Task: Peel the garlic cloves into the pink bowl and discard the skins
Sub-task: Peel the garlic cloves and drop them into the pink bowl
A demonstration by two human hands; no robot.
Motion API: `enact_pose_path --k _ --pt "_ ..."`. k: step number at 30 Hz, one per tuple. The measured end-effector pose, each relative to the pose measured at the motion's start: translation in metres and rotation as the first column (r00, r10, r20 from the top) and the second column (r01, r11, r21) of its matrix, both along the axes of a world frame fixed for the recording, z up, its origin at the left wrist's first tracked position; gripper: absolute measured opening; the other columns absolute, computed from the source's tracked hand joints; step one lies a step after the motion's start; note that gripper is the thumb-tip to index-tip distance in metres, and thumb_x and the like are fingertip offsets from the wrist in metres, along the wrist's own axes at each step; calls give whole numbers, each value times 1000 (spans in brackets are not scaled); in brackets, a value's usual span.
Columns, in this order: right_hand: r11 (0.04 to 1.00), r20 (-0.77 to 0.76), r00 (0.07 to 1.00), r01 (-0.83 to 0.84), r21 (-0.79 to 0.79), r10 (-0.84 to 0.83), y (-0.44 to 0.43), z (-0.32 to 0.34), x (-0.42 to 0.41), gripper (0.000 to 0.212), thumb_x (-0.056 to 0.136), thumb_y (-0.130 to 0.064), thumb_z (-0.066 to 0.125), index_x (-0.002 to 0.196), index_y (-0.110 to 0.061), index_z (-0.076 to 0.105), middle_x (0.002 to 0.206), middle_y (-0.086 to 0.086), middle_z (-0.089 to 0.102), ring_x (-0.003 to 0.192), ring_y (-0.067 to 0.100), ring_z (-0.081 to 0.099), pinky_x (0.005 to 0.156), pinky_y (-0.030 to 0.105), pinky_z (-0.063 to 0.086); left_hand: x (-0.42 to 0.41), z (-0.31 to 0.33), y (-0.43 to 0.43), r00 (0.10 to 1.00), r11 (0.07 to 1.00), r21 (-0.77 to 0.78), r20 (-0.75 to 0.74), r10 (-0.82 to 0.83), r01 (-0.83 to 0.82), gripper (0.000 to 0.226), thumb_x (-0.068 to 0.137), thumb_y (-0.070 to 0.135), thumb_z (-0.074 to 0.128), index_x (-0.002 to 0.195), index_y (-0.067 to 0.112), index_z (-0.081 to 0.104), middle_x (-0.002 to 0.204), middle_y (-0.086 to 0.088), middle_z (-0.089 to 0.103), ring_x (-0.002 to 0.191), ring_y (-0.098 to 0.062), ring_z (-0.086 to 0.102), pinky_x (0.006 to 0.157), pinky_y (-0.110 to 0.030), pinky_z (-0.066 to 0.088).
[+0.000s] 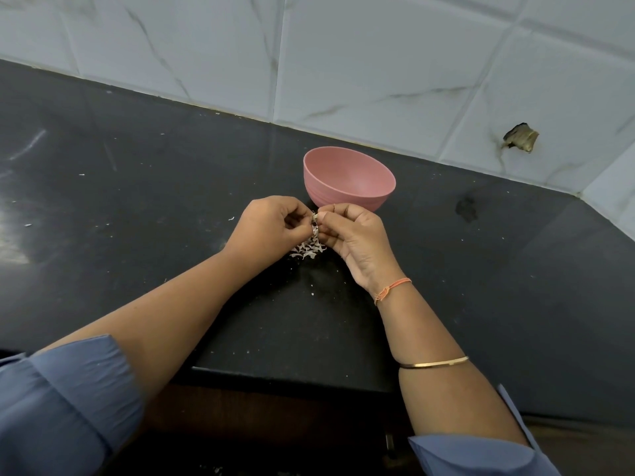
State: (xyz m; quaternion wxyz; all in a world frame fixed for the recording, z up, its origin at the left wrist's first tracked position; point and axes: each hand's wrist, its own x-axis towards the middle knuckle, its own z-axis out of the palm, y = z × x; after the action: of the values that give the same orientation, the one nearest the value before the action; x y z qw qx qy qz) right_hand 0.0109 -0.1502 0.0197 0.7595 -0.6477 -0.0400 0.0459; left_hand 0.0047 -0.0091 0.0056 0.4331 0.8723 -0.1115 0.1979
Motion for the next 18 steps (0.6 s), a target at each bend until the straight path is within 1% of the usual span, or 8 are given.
enact_pose_path --k 4,8,9,12,13,15,17,18 --pt "995 84 996 14 -100 -6 0 -2 -1 15 82 6 62 82 -8 60 74 4 62 66 10 57 65 21 50 -1 0 0 1000 1000 16 -8 4 -4 7 82 14 64 82 15 71 71 8 66 65 -3 61 63 -15 50" --pt "990 122 992 41 -133 -25 -2 0 -1 18 83 7 60 80 -11 62 74 1 61 64 7 56 63 18 50 1 -1 2 996 995 -36 -18 88 -89 7 83 17 63 82 15 70 72 5 67 67 -9 62 66 -22 52" --pt "990 126 992 39 -134 -22 -2 -1 -1 18 83 7 60 81 -11 63 75 1 62 64 7 56 64 18 50 2 -1 2 994 992 -67 -34 107 -109 8 84 19 63 80 15 69 71 4 67 67 -10 62 66 -23 52" --pt "993 129 991 29 -115 -14 -2 -1 -1 16 84 7 59 82 -9 64 76 0 62 67 7 56 66 19 51 3 -2 3 987 980 -126 -66 146 -153 24 86 30 62 70 13 68 61 0 65 55 -12 57 59 -28 48" --pt "994 130 991 28 -109 -14 -2 -1 0 16 84 7 59 83 -8 64 76 1 62 68 7 57 66 20 51 3 -2 3 986 980 -118 -67 151 -158 26 85 33 64 68 14 68 59 0 65 54 -11 56 57 -27 48" --pt "994 128 992 30 -108 -16 -3 -1 0 15 84 7 58 84 -7 64 76 1 63 69 8 57 67 20 51 4 -2 3 990 984 -123 -67 121 -129 20 81 33 70 70 17 69 64 5 67 59 -7 60 58 -22 50" --pt "993 124 992 32 -112 -18 -3 -1 1 15 84 6 58 84 -7 63 76 2 63 68 9 57 68 21 51 5 -2 3 996 983 -173 -71 47 -59 5 80 23 73 77 20 70 72 10 68 66 -1 63 63 -15 52" --pt "993 123 992 31 -114 -16 -3 -2 1 15 85 6 58 83 -8 63 76 2 63 68 9 57 68 22 51 4 -2 3 998 982 -186 -67 16 -28 4 80 17 72 81 21 70 75 12 68 68 2 63 65 -13 52"
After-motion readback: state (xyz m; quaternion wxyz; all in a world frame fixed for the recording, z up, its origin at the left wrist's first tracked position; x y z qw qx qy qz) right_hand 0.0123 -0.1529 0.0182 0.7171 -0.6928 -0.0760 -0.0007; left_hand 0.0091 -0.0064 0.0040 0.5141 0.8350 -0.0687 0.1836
